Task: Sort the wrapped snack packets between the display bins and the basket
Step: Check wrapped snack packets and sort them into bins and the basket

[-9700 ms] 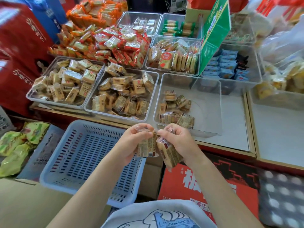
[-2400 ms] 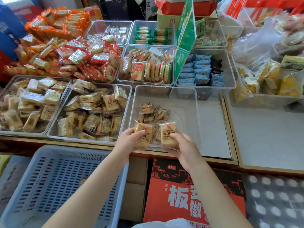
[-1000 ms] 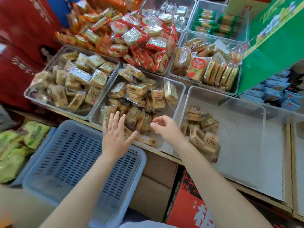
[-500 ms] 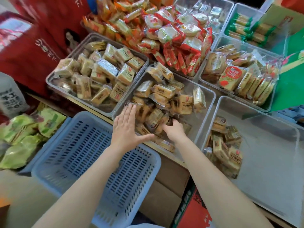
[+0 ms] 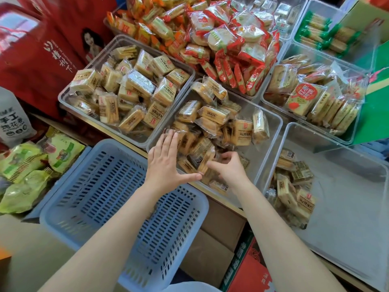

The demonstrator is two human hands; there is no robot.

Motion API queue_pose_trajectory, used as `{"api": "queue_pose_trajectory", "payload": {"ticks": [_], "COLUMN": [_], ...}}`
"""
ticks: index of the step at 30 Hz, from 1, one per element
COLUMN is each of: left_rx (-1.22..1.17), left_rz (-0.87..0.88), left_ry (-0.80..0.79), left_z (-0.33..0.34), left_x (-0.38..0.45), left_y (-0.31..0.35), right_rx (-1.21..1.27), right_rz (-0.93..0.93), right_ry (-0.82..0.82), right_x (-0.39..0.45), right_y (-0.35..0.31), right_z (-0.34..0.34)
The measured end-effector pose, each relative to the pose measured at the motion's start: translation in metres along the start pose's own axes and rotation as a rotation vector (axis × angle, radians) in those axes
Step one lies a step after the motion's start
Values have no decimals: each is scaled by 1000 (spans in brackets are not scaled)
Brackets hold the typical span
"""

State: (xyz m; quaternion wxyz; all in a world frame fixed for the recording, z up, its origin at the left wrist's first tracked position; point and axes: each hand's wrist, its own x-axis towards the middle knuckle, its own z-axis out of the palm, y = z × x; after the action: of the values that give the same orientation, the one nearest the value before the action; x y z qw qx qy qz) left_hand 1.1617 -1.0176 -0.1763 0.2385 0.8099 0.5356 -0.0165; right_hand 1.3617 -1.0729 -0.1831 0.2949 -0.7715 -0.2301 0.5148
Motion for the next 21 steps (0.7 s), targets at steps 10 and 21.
{"api": "queue_pose_trajectory", "payload": {"ticks": [10, 21], "left_rx": [-16, -15], "left_rz": [-2, 15], "left_ry": [5, 18], "left_z": [-1, -2], "left_x": [-2, -2], "left_y": [2, 0], "right_rx": [165, 311], "right_rz": [71, 109], "right_ry": [10, -67], "right_x": [11, 15], "right_y": [-30, -26], "right_z": [19, 33]}}
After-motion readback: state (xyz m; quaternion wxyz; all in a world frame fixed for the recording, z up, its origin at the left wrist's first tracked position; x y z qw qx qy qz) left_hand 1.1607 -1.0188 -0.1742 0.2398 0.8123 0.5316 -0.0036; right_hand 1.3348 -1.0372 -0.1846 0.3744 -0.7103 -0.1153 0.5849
